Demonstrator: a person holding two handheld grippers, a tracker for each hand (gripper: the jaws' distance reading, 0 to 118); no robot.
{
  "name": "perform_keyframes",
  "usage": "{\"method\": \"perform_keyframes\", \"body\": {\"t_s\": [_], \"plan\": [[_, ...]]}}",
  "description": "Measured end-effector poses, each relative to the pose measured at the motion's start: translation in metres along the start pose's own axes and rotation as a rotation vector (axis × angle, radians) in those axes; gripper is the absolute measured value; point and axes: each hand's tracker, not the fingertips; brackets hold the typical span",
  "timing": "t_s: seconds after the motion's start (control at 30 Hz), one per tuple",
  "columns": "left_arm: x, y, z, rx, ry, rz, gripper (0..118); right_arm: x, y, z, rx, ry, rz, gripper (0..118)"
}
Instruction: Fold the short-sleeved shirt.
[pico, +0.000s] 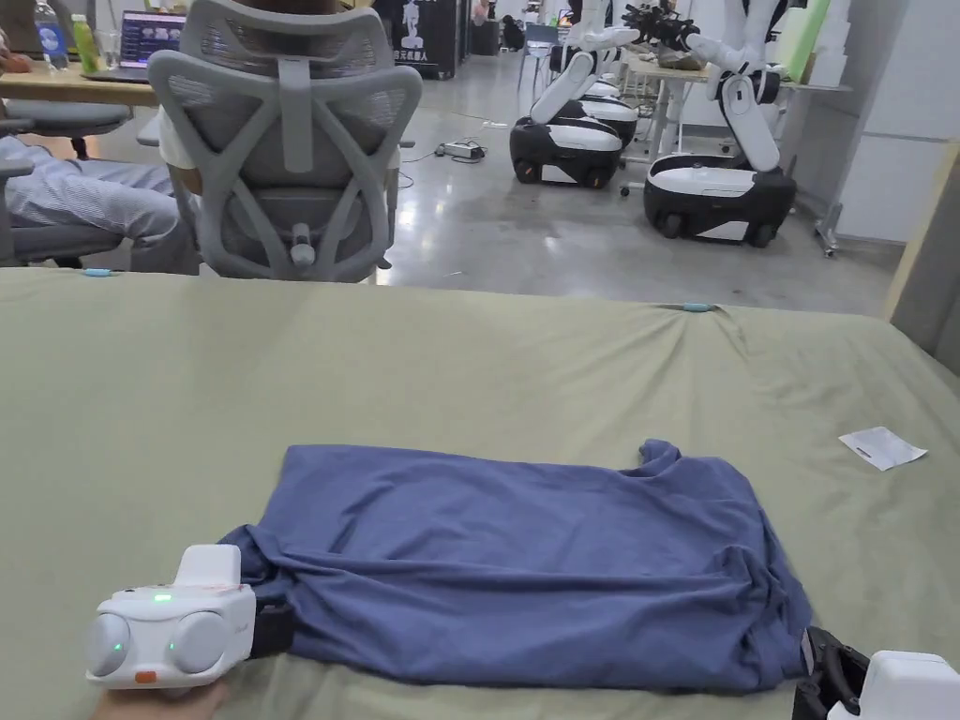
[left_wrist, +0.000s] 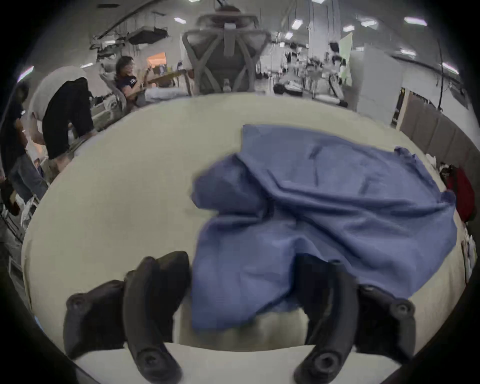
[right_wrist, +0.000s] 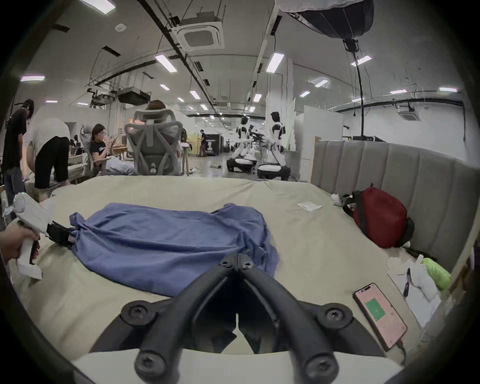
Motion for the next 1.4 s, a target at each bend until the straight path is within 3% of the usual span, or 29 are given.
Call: {"method": "perform_keyframes", "body": {"t_s": [0.03, 0.1, 0.13, 0.23, 0.27, 0.3, 0.33, 0.37, 0.4, 0.5, 0.57, 0.6, 0.63, 0.67, 0.9, 1.03, 1.2, 1.33, 1.4], "plan": [[0.005, -0.003, -0.002, -0.022, -0.011, -0.025, 75, 0.005, 0.000, -0.005, -0.016, -0.015, 0.001, 0], [0.013, 0.001, 0.012, 0.019, 0.011, -0.088, 47, 0.017, 0.002, -0.022, -0.067, -0.045, -0.001, 0], [0.017, 0.003, 0.016, 0.015, -0.007, -0.114, 7, 0.022, 0.002, -0.031, -0.088, -0.048, -0.001, 0], [0.027, 0.006, 0.029, 0.032, -0.007, -0.129, 6, 0.036, 0.000, -0.069, -0.160, -0.034, -0.050, 3], [0.028, 0.008, 0.033, 0.040, -0.007, -0.146, 6, 0.040, -0.001, -0.085, -0.224, -0.007, -0.083, 18], [0.027, 0.010, 0.038, 0.059, -0.011, -0.146, 6, 0.043, -0.004, -0.103, -0.275, 0.011, -0.113, 49], [0.026, 0.012, 0.042, 0.079, -0.016, -0.138, 6, 0.043, -0.006, -0.114, -0.315, 0.024, -0.118, 94], [0.025, 0.014, 0.046, 0.084, -0.021, -0.135, 6, 0.044, -0.010, -0.128, -0.341, 0.034, -0.111, 113], [0.024, 0.017, 0.049, 0.091, -0.020, -0.133, 6, 0.044, -0.013, -0.138, -0.337, 0.039, -0.104, 115], [0.024, 0.017, 0.056, 0.093, -0.034, -0.118, 6, 0.039, -0.018, -0.166, -0.434, 0.034, -0.073, 98], [0.021, 0.015, 0.053, 0.076, -0.039, -0.116, 6, 0.039, -0.019, -0.168, -0.481, 0.098, -0.092, 59], [0.020, 0.013, 0.052, 0.061, -0.048, -0.112, 6, 0.038, -0.016, -0.162, -0.438, 0.077, -0.080, 47], [0.019, 0.011, 0.053, 0.057, -0.052, -0.109, 5, 0.038, -0.011, -0.154, -0.395, 0.091, -0.069, 16], [0.018, 0.009, 0.056, 0.057, -0.054, -0.106, 5, 0.038, -0.008, -0.148, -0.370, 0.106, -0.071, 10], [0.001, 0.012, 0.113, 0.119, -0.094, -0.080, 5, 0.045, 0.032, -0.080, -0.329, 0.127, -0.093, 10], [-0.012, -0.005, 0.159, 0.130, -0.127, -0.089, 5, 0.050, 0.035, -0.028, -0.340, 0.123, -0.066, 10], [-0.022, -0.064, 0.175, 0.061, -0.155, -0.099, 5, 0.054, -0.006, 0.016, -0.402, 0.130, -0.070, 10], [-0.027, -0.104, 0.156, -0.032, -0.174, -0.020, 5, 0.050, -0.055, 0.017, -0.496, 0.119, -0.111, 10], [-0.029, -0.112, 0.152, 0.003, -0.165, -0.008, 7, 0.050, -0.060, 0.018, -0.487, 0.107, -0.122, 12]]}}
